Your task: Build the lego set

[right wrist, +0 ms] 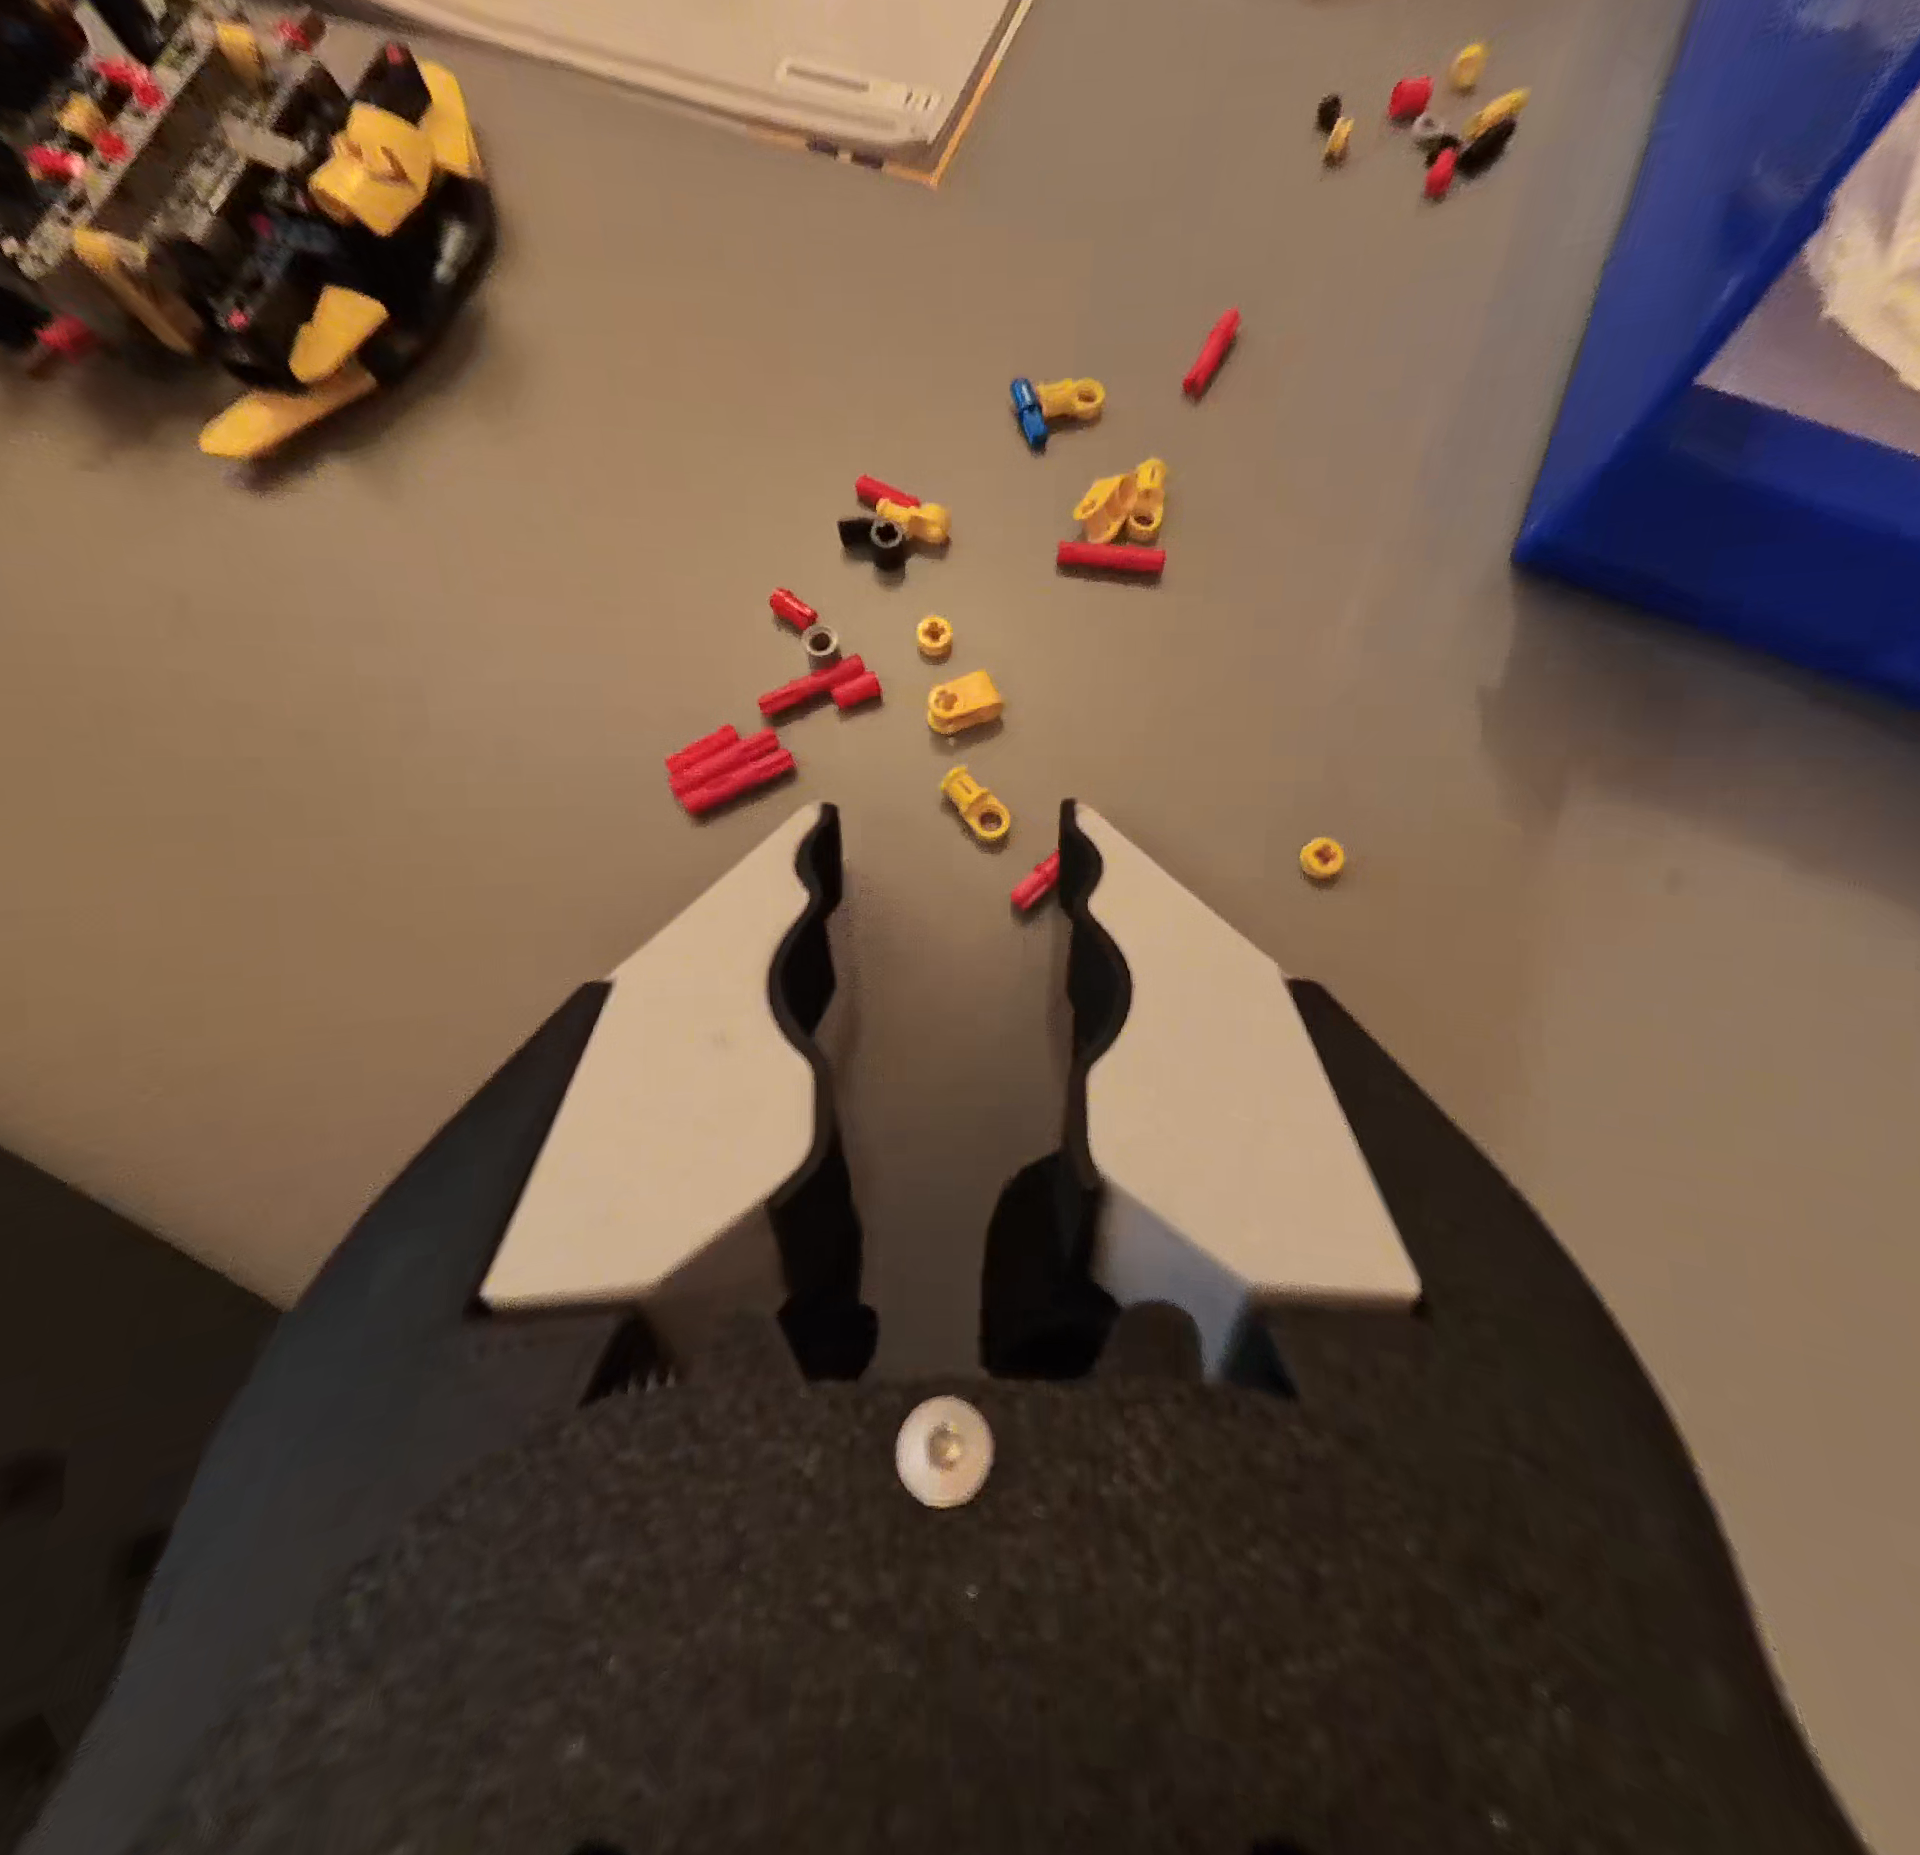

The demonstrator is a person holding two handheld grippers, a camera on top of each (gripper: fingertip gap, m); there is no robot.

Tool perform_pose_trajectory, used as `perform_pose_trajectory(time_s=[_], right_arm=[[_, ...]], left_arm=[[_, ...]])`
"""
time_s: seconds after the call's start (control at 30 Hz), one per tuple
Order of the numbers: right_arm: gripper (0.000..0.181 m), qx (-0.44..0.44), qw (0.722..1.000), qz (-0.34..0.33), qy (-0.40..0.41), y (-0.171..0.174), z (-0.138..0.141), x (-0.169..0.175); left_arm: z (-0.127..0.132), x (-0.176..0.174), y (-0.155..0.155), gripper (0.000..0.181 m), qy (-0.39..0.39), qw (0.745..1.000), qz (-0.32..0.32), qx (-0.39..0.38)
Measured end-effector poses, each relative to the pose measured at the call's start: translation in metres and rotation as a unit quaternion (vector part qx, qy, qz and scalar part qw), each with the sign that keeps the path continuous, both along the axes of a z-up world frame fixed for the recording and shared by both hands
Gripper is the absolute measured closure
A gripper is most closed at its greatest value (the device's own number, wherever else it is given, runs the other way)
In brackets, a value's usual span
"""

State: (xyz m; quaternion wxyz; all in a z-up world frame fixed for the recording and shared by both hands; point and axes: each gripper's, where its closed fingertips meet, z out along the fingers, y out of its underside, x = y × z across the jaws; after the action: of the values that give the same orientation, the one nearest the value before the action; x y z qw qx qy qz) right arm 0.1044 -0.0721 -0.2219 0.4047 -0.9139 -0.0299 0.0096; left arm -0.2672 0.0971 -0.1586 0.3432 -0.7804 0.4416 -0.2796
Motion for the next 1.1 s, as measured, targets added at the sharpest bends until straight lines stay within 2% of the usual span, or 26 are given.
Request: perform_pose_trajectory(time_s=[0.2,0.3,0.43,0.47,0.5,0.6,0.67,0.73,0.83,0.93,1.0,1.1], right_arm=[[0.151,0.011,0.997,0.072,-0.021,0.017,0.004,-0.002],[0.151,-0.017,0.996,0.091,0.000,0.024,-0.005,-0.003],[0.171,-0.012,0.994,0.105,-0.011,0.028,-0.003,0.002],[0.181,-0.010,0.993,0.115,-0.020,0.028,0.000,0.002],[0.181,-0.001,0.992,0.120,-0.024,0.030,0.007,-0.001],[0.181,0.030,0.984,0.173,-0.007,0.035,0.031,-0.039],[0.181,0.014,0.982,0.186,-0.041,0.037,0.029,-0.055],[0.181,0.029,0.983,0.160,-0.088,0.041,0.031,-0.051],[0.178,0.055,0.987,0.080,-0.130,0.046,0.035,-0.018],[0.156,-0.020,0.993,0.090,-0.072,0.043,0.014,-0.018],[0.154,-0.034,0.993,0.106,-0.027,0.045,0.009,-0.025],[0.155,-0.043,0.994,0.105,-0.003,0.048,0.007,-0.020]], left_arm=[[0.009,0.019,-0.019,0.148,0.017,1.000,-0.017,0.015],[0.008,0.021,-0.024,0.148,0.026,0.999,-0.018,0.017],[0.010,0.019,-0.026,0.148,0.030,0.999,-0.011,0.022],[0.011,0.018,-0.026,0.148,0.029,0.999,-0.009,0.020],[0.011,0.016,-0.026,0.148,0.028,0.999,-0.007,0.018],[0.011,0.012,-0.025,0.148,0.030,0.999,-0.001,0.017],[0.010,0.009,-0.023,0.148,0.033,0.999,0.002,0.017],[0.009,0.007,-0.022,0.148,0.032,0.999,0.005,0.017],[0.009,0.006,-0.022,0.148,0.028,0.999,0.008,0.014],[0.006,0.003,-0.023,0.148,0.034,0.999,0.008,0.016],[0.003,0.001,-0.023,0.148,0.039,0.999,0.009,0.016],[0.001,-0.001,-0.023,0.148,0.036,0.999,0.013,0.012]])
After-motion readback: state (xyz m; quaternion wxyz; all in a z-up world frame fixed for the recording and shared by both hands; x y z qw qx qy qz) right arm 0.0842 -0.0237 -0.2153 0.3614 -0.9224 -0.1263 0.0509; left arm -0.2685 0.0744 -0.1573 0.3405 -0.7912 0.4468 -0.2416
